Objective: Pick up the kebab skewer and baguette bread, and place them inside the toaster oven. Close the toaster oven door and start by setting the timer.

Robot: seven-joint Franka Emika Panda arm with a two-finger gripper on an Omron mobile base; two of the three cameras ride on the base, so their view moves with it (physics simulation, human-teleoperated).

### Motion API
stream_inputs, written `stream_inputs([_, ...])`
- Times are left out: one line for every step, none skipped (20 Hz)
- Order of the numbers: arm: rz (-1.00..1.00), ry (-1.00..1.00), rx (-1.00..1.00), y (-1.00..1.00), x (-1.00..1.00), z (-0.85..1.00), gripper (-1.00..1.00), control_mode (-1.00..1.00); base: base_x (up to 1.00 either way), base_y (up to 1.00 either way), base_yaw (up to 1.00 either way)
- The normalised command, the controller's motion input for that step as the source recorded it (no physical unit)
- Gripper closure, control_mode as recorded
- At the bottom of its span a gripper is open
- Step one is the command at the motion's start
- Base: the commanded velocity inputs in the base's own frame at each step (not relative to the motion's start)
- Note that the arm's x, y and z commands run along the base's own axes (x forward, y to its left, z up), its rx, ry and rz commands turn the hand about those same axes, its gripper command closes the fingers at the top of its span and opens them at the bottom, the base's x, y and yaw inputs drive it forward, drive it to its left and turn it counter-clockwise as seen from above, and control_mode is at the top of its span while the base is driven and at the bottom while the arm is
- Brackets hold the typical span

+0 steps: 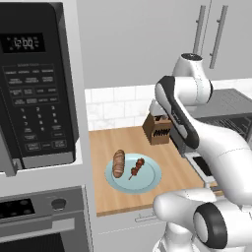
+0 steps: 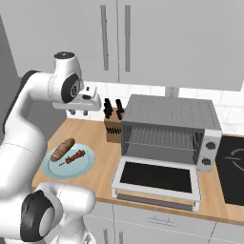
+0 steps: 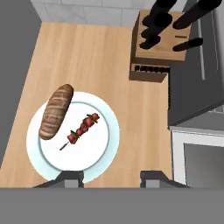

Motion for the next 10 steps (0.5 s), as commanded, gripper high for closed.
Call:
stream_inputs([0.00, -0.02, 0.00, 0.00, 0.00, 0.00, -1.00, -1.00, 0.00, 0.00, 0.00])
stream_inputs([0.00, -0.14, 0.00, -0.18, -0.34, 0.00, -1.00, -1.00, 0.00, 0.00, 0.00])
stream_inputs([0.00, -0.05, 0.07, -0.99, -0.69, -0.01, -1.00, -1.00, 0.00, 0.00, 0.00])
stream_inputs([0.01, -0.03, 0.17, -1.00, -0.86, 0.00, -1.00, -1.00, 0.00, 0.00, 0.00])
stream_inputs([0.06, -0.10, 0.20, -1.00, -0.96, -0.04, -1.00, -1.00, 0.00, 0.00, 0.00])
stream_inputs([0.07, -0.12, 0.23, -1.00, -1.00, -0.06, -1.00, -1.00, 0.00, 0.00, 0.00])
stream_inputs([0.07, -0.12, 0.22, -1.00, -1.00, -0.04, -1.00, -1.00, 0.00, 0.00, 0.00])
stream_inputs([0.05, -0.10, 0.20, -1.00, -1.00, 0.00, -1.00, -1.00, 0.00, 0.00, 0.00])
stream_inputs([0.05, -0.09, 0.20, -1.00, -1.00, -0.02, -1.00, -1.00, 0.00, 0.00, 0.00])
stream_inputs([0.04, -0.02, 0.17, -1.00, -0.94, 0.00, -1.00, -1.00, 0.00, 0.00, 0.00])
